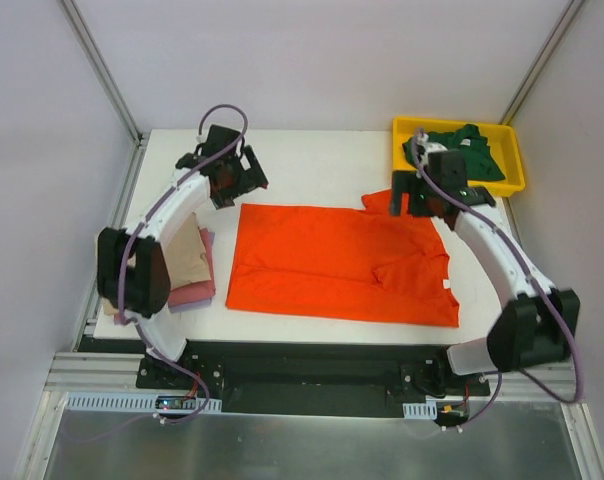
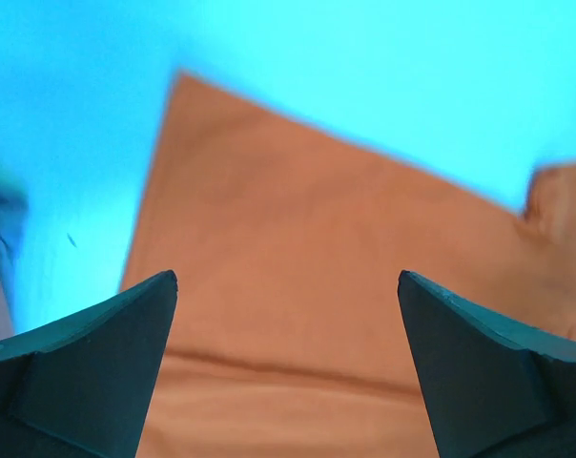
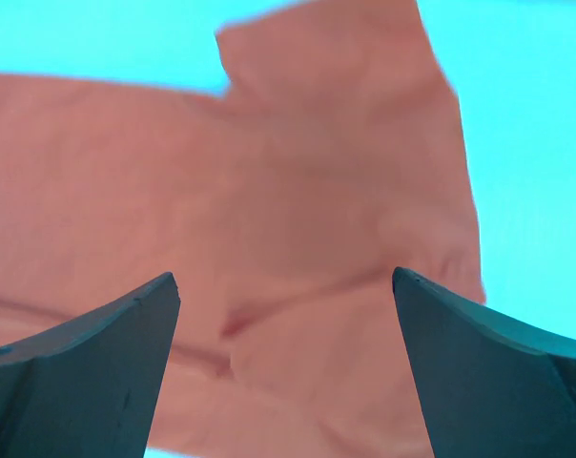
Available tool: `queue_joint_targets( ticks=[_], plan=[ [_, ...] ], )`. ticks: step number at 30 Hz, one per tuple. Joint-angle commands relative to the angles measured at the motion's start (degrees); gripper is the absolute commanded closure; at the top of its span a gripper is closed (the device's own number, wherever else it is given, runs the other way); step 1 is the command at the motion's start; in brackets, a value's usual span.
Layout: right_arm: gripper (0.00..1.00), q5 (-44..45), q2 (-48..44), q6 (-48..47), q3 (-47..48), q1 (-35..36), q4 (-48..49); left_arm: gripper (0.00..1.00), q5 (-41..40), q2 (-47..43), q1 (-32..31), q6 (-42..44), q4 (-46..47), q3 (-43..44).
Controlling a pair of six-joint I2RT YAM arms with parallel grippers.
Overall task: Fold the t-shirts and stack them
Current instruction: Grap the side of the flattened tshirt furthest away from the robot with both arms
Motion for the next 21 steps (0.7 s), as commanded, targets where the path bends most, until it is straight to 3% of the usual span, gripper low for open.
queue_joint_targets(
  ticks=[1, 6, 10, 14, 17, 21],
  plan=[
    [0.04, 3.61, 17.07, -14.29, 16.24, 4.04, 3.02, 0.01, -2.28, 13.64, 5.18, 5.07, -8.58, 14.24],
    [0.03, 1.68, 36.93, -17.49, 37.85, 4.66, -4.60, 0.03, -5.78, 25.96, 6.24, 7.97, -13.59, 28.14],
    [0.01, 3.60, 49.16, -14.67, 49.30, 5.97, -8.49, 0.17, -4.49, 32.47, 7.29, 6.22, -15.44, 33.16],
    [0.01, 8.61, 59.01, -11.95, 60.54, 7.12, -13.31, 0.21, -2.37, 36.60, 7.47, 5.08, -15.96, 35.89],
    [0.01, 9.84, 64.37, -9.84, 66.19, 7.21, -16.58, 0.23, -2.71, 38.10, 7.47, 3.41, -16.23, 36.25],
    [0.01, 12.92, 67.81, -7.55, 66.73, 7.12, -17.19, 0.26, -1.32, 40.65, 7.56, 1.21, -16.67, 37.04]
  ],
)
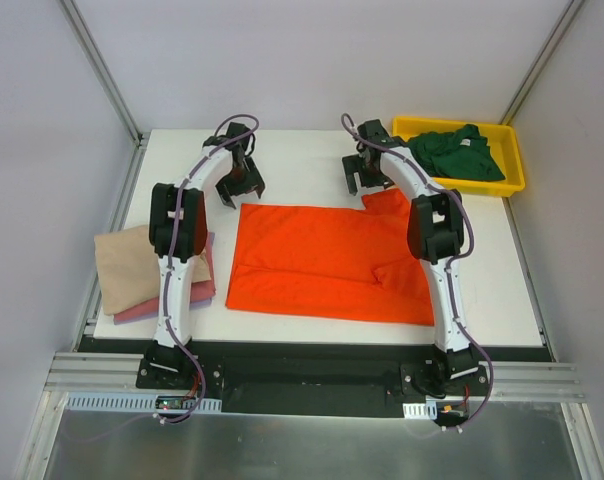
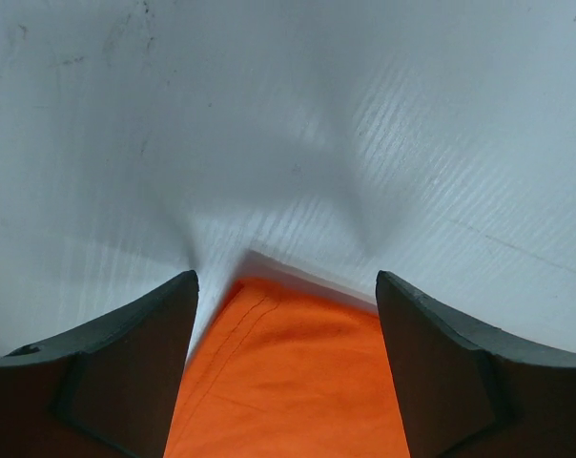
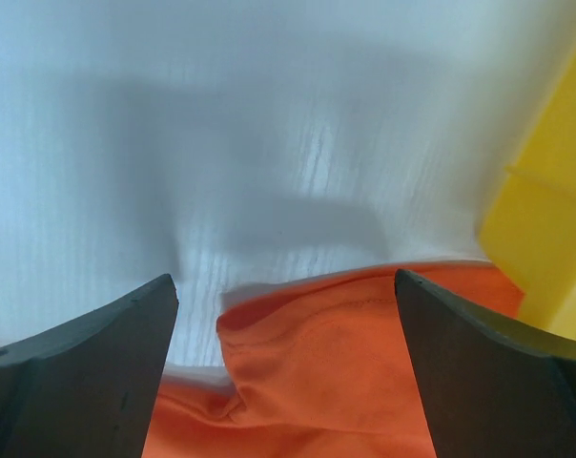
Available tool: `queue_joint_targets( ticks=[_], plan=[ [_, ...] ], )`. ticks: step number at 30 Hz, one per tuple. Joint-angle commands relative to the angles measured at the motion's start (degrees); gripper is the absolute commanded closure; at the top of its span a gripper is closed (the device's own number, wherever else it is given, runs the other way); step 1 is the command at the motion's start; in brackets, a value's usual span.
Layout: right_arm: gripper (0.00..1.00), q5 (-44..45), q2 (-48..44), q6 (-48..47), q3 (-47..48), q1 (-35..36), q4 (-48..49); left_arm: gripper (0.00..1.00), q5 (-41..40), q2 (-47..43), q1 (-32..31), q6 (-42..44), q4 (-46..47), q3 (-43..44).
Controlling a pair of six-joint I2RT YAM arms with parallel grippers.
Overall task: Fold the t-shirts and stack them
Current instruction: Grap the side of the flattened tshirt furthest away from the robot with both arms
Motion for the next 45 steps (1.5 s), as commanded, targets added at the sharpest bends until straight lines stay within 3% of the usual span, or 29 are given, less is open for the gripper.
queue_joint_targets(
  ticks=[1, 4, 7, 17, 24, 32, 37, 45],
  plan=[
    [0.01, 4.66, 2.16, 4.06, 3.10, -0.07, -5.24, 0.28, 2.47, 2.47, 0.83, -3.55, -2.68, 2.94],
    [0.07, 5.45, 3.30, 5.11, 3.36, -0.07, -6.73, 0.33, 3.87, 3.70, 0.83, -4.96, -2.86, 3.30],
    [0.15, 7.03, 2.34, 6.43, 1.18, -0.24, -6.91, 0.46, 3.88, 4.06, 0.83, -5.05, -3.38, 2.51],
    [0.15, 13.62, -2.93, 9.68, -4.72, -0.86, -6.82, 1.00, 2.03, 0.01, 0.74, -4.09, -3.91, -4.26],
    [0.18, 13.72, -4.96, 10.92, -7.97, -2.00, -7.09, 1.00, 1.51, -1.57, 0.74, -2.95, -3.91, -4.53],
    [0.76, 10.38, -7.24, 12.50, -9.99, -1.92, -4.11, 1.00, 1.77, -3.59, 0.47, -2.42, -3.83, -4.70],
    [0.96, 10.82, -12.06, 13.29, -13.85, -1.65, -0.50, 1.00, 1.59, -6.40, -0.23, -1.28, -3.56, -5.40],
    [0.99, 15.20, -28.31, 18.91, -33.44, -0.42, 8.73, 1.00, 2.82, -14.57, -1.46, -0.22, 0.03, -13.92]
  ],
)
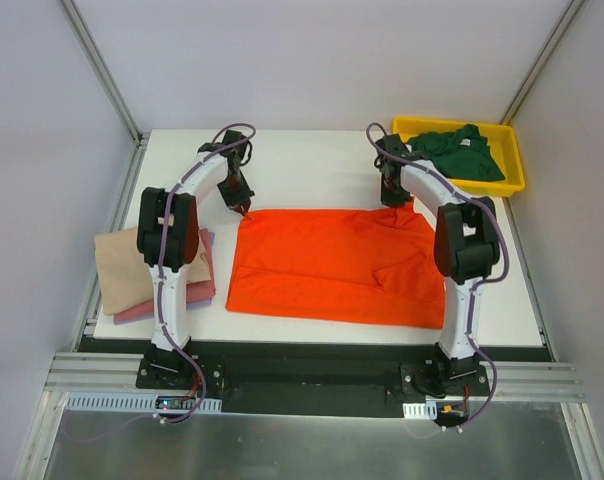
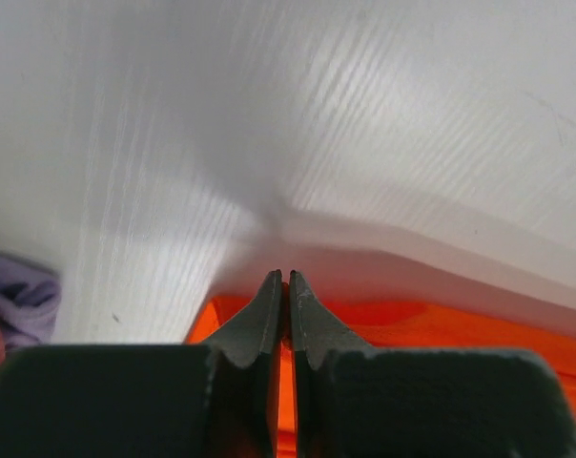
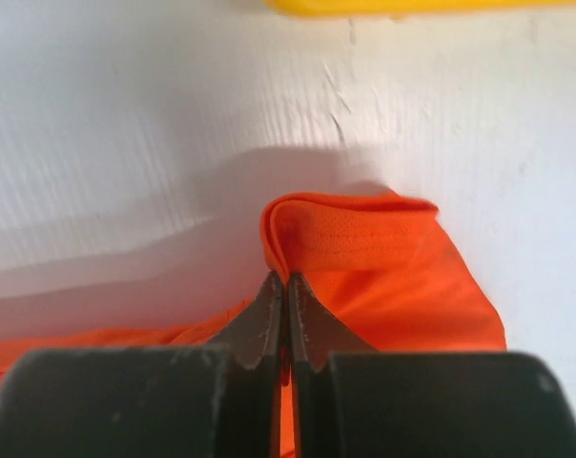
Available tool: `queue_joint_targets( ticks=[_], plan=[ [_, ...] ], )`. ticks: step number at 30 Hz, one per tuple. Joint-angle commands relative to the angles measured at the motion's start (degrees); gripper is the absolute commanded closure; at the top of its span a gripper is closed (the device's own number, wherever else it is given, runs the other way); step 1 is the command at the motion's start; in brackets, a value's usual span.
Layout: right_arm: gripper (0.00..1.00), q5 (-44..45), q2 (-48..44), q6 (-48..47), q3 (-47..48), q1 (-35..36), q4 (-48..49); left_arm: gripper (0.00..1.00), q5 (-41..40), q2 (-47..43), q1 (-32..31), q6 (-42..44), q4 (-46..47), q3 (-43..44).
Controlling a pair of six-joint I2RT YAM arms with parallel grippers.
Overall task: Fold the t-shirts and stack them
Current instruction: Grap the side of the flattened tshirt furthest away from the robot with both arms, then fold the other side of the tshirt into a rectangle
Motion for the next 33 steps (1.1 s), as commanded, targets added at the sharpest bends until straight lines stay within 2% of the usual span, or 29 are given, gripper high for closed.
queue_joint_targets(
  ticks=[1, 10, 19, 24, 33],
  plan=[
    [0.99, 3.99, -12.96, 4.64, -9.08, 1.11, 5.28, 1.00, 0.40, -9.28, -1.20, 1.92, 1.57, -5.40],
    [1.00, 6.28, -29.75, 9.47, -26.66, 4.27, 6.33, 1.00, 0.84, -20.27, -2.87, 3.15, 7.81, -21.22],
    [0.98, 10.58, -45.22, 17.03, -42.05, 10.59, 4.41, 1.00, -1.62, -29.77, -4.63, 3.50, 10.62, -33.09],
    [0.94, 18.49, -49.36, 26.43, -46.10, 16.48, -2.36, 1.00, -1.98, -30.04, -4.63, 3.77, 11.77, -35.56],
    [0.82, 17.36, -54.99, 37.50, -53.92, 23.51, -5.70, 1.00, -3.12, -30.65, -4.63, 3.24, 12.03, -37.32]
  ],
)
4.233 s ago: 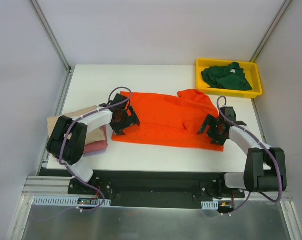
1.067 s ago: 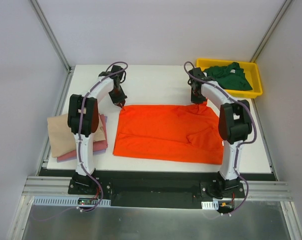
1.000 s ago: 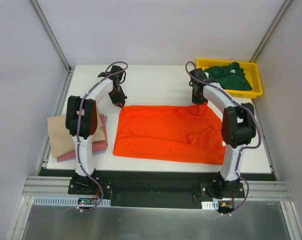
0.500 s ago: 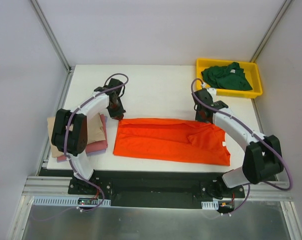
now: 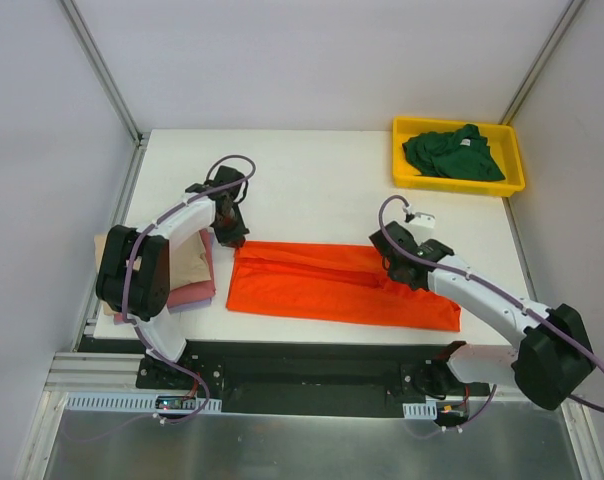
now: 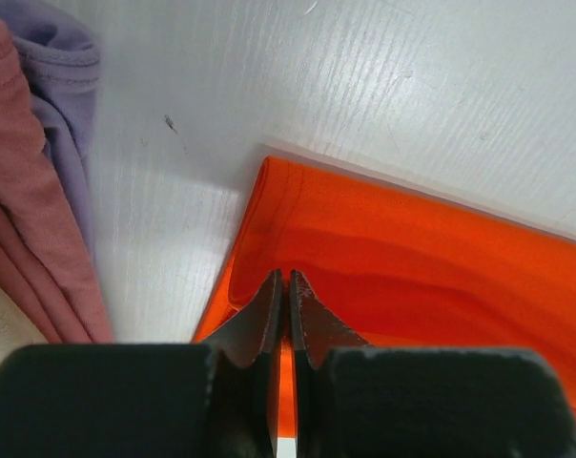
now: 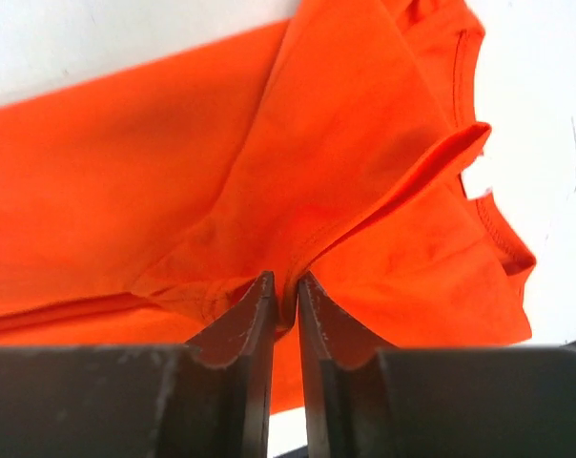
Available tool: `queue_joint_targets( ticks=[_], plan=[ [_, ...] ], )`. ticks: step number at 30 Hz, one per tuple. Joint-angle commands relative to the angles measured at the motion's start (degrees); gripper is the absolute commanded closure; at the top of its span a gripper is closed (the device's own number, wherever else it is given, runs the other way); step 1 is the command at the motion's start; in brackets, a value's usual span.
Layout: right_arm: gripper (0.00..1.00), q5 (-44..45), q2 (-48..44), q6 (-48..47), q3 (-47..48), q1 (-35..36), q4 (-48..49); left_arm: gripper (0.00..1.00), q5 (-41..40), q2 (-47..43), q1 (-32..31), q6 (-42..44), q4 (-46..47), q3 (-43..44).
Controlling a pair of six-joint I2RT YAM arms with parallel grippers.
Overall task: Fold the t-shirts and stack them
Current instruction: Fold the other side of the tshirt into a rectangle, then rotate the tshirt 75 degree
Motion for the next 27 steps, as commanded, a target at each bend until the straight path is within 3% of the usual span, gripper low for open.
queue_joint_targets(
  ticks=[1, 3, 5, 6, 8, 9, 12, 13, 16, 18, 22, 27],
  plan=[
    [0.82, 1.52, -3.52, 9.10, -3.28, 3.71, -5.18, 1.00, -2.46, -2.41, -0.12, 0.62, 0.16, -1.36],
    [0.73, -0.41, -5.18, 11.47, -4.95, 5.74, -7.20, 0.95, -2.64, -3.29, -0.12, 0.44, 0.08, -2.15],
    [0.57, -2.44, -7.99, 13.15, -6.01, 7.41, -9.39, 0.78, -3.34, -5.22, -0.12, -0.08, -0.10, -3.47],
    [0.52, -3.14, -9.83, 13.41, -6.36, 8.11, -10.36, 0.63, -4.04, -6.45, -0.12, -0.43, -0.10, -4.00],
    [0.43, -4.72, -14.13, 12.81, -6.63, 8.47, -11.77, 0.57, -5.97, -9.08, -0.12, -0.88, -1.06, -4.35],
    [0.36, -4.90, -16.68, 12.37, -6.63, 8.47, -12.56, 0.48, -7.11, -10.49, -0.12, -1.05, -2.02, -4.09],
    [0.07, -5.87, -23.62, 8.15, -6.89, 8.38, -10.30, 0.09, -7.30, -13.92, -0.12, -1.32, -3.26, -2.60],
    [0.04, -5.61, -24.95, 7.01, -7.24, 8.21, -8.80, 0.01, -6.08, -14.62, -0.12, -1.40, -3.26, -2.16],
    [0.04, -7.18, -26.90, 1.83, -9.09, 5.24, 1.28, 0.01, -1.68, -13.67, -1.09, -1.14, -2.65, 0.21],
    [0.04, -13.13, -24.72, -0.02, -9.00, 0.85, 6.31, 0.01, 1.39, -10.87, -2.84, -0.26, -2.03, 2.31],
    [0.04, -28.09, -13.31, 0.67, -8.30, -11.89, 6.59, 0.01, 10.27, -3.66, -7.50, 0.09, 0.77, 3.12],
    [0.04, -30.57, -0.12, -2.04, -7.52, -19.12, 11.33, 0.01, 12.92, 1.89, -9.35, -1.22, 2.80, -1.61]
  ],
)
